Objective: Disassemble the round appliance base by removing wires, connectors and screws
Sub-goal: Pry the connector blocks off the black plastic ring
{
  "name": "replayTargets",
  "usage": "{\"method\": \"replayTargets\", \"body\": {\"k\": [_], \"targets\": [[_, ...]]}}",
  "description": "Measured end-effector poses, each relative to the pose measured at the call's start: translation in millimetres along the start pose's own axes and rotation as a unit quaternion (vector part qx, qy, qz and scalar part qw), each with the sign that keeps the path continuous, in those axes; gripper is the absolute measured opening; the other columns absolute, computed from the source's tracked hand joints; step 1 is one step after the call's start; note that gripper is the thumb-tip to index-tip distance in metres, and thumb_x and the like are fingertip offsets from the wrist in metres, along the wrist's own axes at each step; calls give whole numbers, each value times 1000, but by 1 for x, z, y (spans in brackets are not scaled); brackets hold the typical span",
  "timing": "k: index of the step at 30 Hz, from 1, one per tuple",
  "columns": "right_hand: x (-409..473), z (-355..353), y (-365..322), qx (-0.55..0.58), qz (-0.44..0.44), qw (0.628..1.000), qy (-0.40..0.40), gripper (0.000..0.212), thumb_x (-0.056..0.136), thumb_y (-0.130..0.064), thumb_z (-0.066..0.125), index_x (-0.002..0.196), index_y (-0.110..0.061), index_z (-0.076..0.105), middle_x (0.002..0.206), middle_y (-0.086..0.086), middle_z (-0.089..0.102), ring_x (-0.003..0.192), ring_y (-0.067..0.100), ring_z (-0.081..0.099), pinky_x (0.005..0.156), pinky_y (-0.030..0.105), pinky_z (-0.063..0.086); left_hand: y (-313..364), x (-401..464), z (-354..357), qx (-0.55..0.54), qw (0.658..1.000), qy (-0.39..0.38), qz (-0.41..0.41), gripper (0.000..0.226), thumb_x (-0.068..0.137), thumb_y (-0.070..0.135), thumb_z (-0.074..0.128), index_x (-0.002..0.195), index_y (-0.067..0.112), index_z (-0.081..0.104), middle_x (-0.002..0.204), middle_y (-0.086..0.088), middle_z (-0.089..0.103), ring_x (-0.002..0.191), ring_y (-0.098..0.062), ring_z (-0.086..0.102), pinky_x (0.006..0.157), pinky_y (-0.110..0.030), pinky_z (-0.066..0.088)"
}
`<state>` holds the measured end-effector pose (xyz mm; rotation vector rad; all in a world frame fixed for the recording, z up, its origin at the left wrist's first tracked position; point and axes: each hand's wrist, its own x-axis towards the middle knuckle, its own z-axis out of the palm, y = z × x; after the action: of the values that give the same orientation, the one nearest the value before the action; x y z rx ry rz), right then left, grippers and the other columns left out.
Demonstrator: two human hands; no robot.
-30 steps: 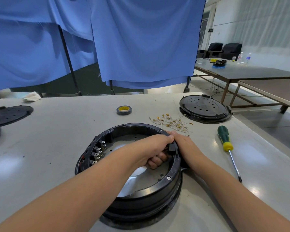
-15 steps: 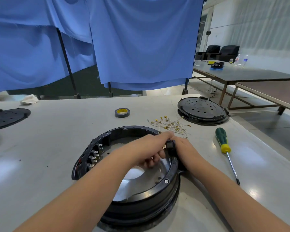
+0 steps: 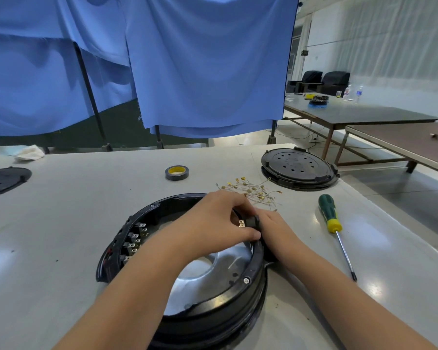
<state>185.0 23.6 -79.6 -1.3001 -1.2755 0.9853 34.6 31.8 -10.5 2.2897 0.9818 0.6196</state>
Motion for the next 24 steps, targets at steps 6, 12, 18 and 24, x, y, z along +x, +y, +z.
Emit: {"method": "replayTargets", "body": {"k": [6, 12, 18, 24], "targets": [[-1, 1, -3, 3, -9, 1000, 10, 56, 95, -11, 39, 56, -35, 73, 60, -18, 69, 56, -13, 59, 51, 5, 42, -1, 3, 1, 45, 998, 47, -6, 16, 86, 35, 65, 97, 27, 72, 86, 13, 68, 77, 1, 58, 65, -11, 42], [-2, 1, -3, 0, -10, 1000, 5, 61, 95, -9, 38, 52, -40, 69, 54, -20, 65, 50, -13, 55, 48, 5, 40, -1, 4, 3, 34, 998, 47, -14, 16, 88, 32, 64, 99, 24, 72, 85, 10, 68, 75, 0, 58, 68, -14, 44], [-1, 0, -2, 2, -1, 1000, 2, 59, 94, -10, 39, 51, -36, 70, 52, -17, 65, 48, -11, 56, 46, 6, 41, 0, 3, 3, 25, 998, 48, -13, 16, 87, 31, 66, 99, 24, 71, 88, 9, 69, 79, -2, 60, 71, -14, 46], [0, -1, 2, -7, 5, 1000, 11, 56, 95, -15, 42, 47, -32, 64, 48, -16, 60, 46, -9, 51, 45, 8, 39, -2, -1, 1, 33, 998, 34, 34, 11, 86, 26, 67, 95, 18, 66, 88, 5, 68, 83, -11, 61, 75, -23, 47]]}}
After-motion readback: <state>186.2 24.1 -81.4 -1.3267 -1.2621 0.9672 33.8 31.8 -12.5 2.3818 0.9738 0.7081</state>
